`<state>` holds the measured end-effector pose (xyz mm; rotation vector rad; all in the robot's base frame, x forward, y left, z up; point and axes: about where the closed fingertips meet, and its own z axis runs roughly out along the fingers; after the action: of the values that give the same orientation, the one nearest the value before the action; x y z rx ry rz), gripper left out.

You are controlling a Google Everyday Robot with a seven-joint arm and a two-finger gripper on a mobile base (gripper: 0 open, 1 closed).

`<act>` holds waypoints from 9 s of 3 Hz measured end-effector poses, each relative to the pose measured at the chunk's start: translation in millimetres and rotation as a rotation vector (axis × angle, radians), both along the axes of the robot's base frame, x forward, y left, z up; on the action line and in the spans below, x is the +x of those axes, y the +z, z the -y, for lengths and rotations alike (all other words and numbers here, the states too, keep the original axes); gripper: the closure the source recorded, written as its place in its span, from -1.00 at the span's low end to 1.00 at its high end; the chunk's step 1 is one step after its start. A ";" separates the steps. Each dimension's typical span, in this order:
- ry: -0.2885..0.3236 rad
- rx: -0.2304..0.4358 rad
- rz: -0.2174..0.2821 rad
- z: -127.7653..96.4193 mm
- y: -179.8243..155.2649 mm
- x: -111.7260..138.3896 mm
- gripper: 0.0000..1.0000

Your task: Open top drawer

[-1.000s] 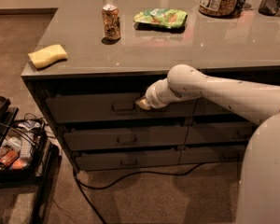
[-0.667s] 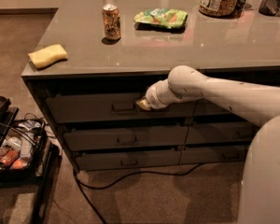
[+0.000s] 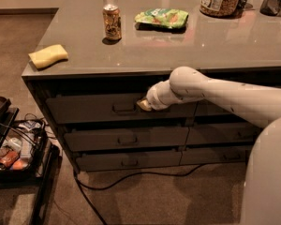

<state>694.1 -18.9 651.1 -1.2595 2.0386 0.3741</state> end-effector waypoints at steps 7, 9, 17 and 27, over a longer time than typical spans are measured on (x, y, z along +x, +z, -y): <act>-0.020 0.008 -0.013 8.0 -1.7 -0.4 -1.00; 0.051 0.100 0.045 7.3 25.8 -22.0 -1.00; 0.101 0.164 0.016 -4.0 24.9 5.1 -0.16; 0.130 0.126 0.055 -29.6 31.3 -12.4 -1.00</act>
Offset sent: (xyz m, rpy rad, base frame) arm 0.0011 -0.0006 0.0016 0.0000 0.0000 0.0000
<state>681.7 10.7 682.3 -1.3129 1.8626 0.5146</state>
